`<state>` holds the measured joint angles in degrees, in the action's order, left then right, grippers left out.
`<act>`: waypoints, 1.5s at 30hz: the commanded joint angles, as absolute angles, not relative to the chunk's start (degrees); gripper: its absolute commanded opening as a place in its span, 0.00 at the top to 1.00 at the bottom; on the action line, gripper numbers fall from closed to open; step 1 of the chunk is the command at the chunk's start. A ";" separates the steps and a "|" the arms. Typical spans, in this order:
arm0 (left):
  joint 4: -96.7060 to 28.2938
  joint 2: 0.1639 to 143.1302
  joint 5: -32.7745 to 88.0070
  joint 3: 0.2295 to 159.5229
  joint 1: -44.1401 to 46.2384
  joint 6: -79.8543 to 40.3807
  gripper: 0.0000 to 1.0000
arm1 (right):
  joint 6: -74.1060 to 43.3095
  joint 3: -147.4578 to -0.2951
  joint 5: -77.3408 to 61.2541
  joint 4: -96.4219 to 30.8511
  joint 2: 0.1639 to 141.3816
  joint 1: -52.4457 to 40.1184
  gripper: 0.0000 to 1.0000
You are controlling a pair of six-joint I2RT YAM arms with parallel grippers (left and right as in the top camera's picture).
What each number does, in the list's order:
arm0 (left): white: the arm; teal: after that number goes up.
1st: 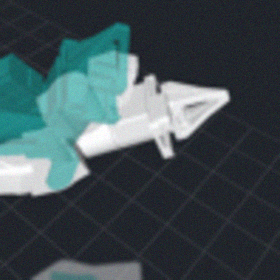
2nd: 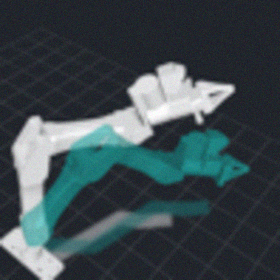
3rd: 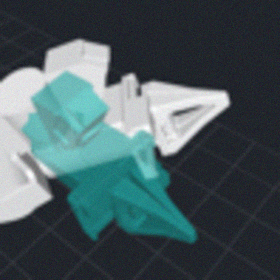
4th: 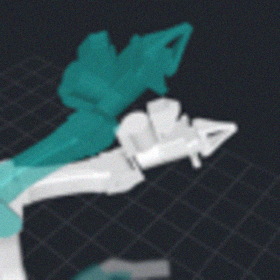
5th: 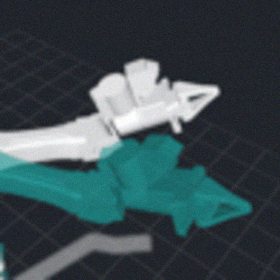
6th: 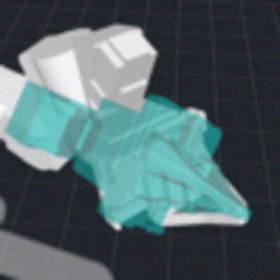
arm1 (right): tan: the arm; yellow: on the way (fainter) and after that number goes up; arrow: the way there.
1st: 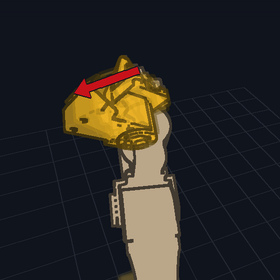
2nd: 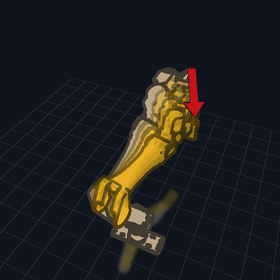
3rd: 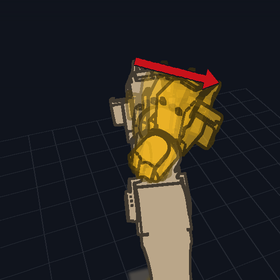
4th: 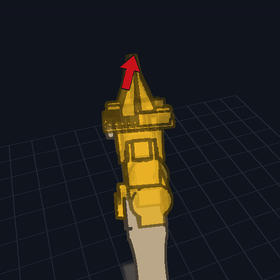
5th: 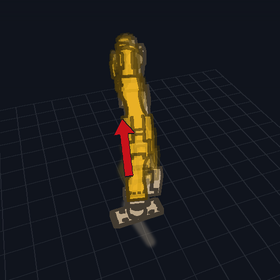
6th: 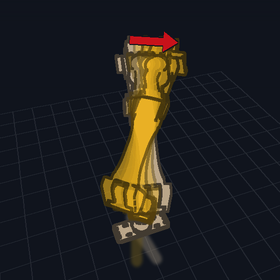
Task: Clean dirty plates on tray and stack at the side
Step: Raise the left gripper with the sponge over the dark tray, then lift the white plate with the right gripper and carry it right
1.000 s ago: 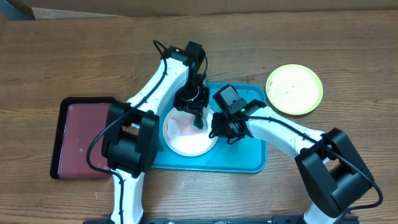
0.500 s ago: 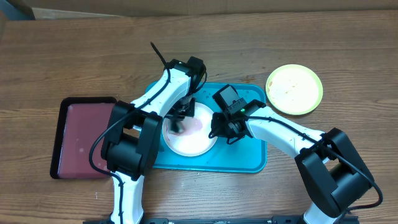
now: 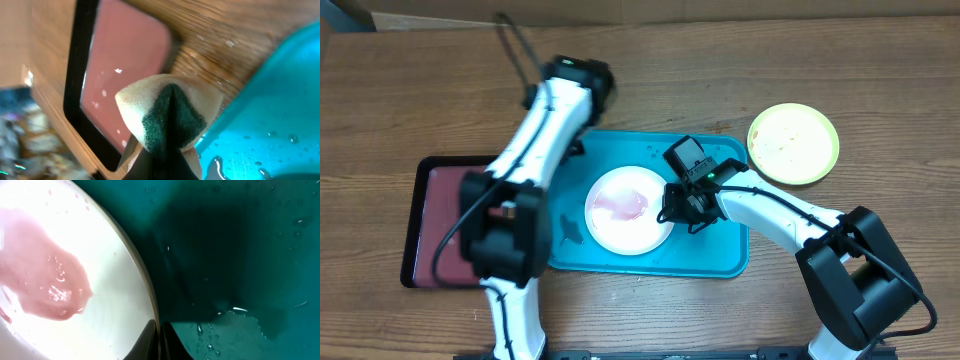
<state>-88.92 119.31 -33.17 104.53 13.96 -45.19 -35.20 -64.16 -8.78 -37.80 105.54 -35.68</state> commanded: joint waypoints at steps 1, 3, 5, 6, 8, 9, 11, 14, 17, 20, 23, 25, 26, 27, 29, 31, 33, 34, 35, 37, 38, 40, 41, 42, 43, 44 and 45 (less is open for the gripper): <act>-89.19 111.22 -28.34 106.45 7.62 -48.80 0.96 | -32.27 -68.79 -8.62 -39.86 104.66 -36.95 0.96; -89.19 109.14 -24.43 106.45 2.90 -47.33 0.96 | -31.51 -72.42 -5.93 -42.48 104.64 -37.98 0.96; -89.19 108.33 -20.58 106.45 -1.63 -44.36 0.96 | -29.58 -77.32 -1.83 -46.15 104.62 -39.20 0.96; -89.19 108.29 -18.70 106.43 -3.60 -42.81 0.96 | -29.23 -79.35 0.47 -47.92 104.64 -39.75 0.96; -88.77 108.31 -14.57 105.75 -7.77 -38.68 0.96 | -28.18 -84.42 7.27 -52.62 104.64 -41.23 0.96; -88.23 108.31 -12.82 105.06 -9.72 -36.95 0.96 | -27.73 -86.72 10.63 -54.72 104.64 -41.93 0.96; -86.61 108.33 -9.52 103.42 -13.39 -34.09 0.96 | -25.98 -92.03 19.05 -59.29 104.64 -43.86 0.96; -83.59 108.33 -3.36 100.79 -17.58 -32.23 0.96 | -22.02 -98.21 30.02 -64.20 104.62 -46.78 0.96; -81.03 108.33 0.19 97.78 -21.32 -30.37 0.96 | -18.76 -102.67 42.76 -68.01 104.62 -50.17 0.96; -79.02 108.33 2.35 94.35 -24.86 -30.37 0.95 | -14.04 -105.80 58.96 -70.28 104.62 -54.50 0.96; -77.38 108.33 5.02 92.18 -26.81 -30.20 0.96 | -9.17 -106.32 69.54 -70.19 104.62 -57.76 0.96; -76.16 108.33 6.17 90.98 -27.79 -29.65 0.96 | -8.45 -106.32 76.64 -70.19 104.62 -60.16 0.96; -76.01 108.33 6.26 90.67 -28.12 -29.63 0.96 | -8.43 -106.32 78.91 -70.17 104.62 -61.14 0.96; -75.85 108.33 6.26 90.43 -28.38 -29.65 0.96 | -8.43 -106.32 81.41 -70.17 104.62 -62.35 0.96; -75.75 108.33 6.24 90.37 -28.47 -29.58 0.96 | -8.43 -106.32 87.26 -70.17 104.62 -65.10 0.96; -75.66 108.33 6.24 90.37 -28.47 -29.58 0.96 | -6.46 -106.32 90.08 -70.15 104.62 -66.89 0.96; -75.61 108.33 6.24 90.37 -28.47 -29.58 0.96 | -2.50 -106.32 90.08 -68.97 104.62 -68.20 0.96; -75.59 108.33 6.24 90.37 -28.47 -29.58 0.96 | -1.13 -106.32 90.08 -68.03 104.62 -68.71 0.96; -75.57 108.33 6.22 90.37 -28.47 -29.58 0.96 | -0.32 -106.32 90.08 -67.20 104.62 -69.10 0.96; -75.55 108.33 6.22 90.37 -28.47 -29.58 0.96 | 0.80 -106.32 90.08 -65.80 104.62 -69.47 0.96; -75.57 108.33 6.22 90.37 -28.47 -29.58 0.95 | 1.52 -106.32 90.08 -65.10 104.62 -69.49 0.96; -75.53 108.33 6.22 90.37 -28.47 -29.56 0.96 | 1.98 -106.32 90.08 -64.55 104.62 -69.47 0.96; -75.50 108.33 6.22 90.37 -28.47 -29.56 0.96 | 1.96 -106.32 90.08 -64.58 104.62 -69.47 0.96; -75.50 108.33 6.22 90.37 -28.47 -29.56 0.96 | 1.96 -106.32 90.08 -64.58 104.62 -69.47 0.96; -75.48 108.33 6.22 90.37 -28.47 -29.56 0.96 | 1.96 -106.32 90.08 -64.58 104.62 -69.41 0.96; -75.50 108.33 6.22 90.37 -28.47 -29.56 0.96 | 1.96 -106.32 90.08 -64.58 104.62 -69.36 0.96; -75.50 108.33 6.22 90.37 -28.47 -29.56 0.96 | 1.93 -106.32 90.08 -64.58 104.62 -69.30 0.96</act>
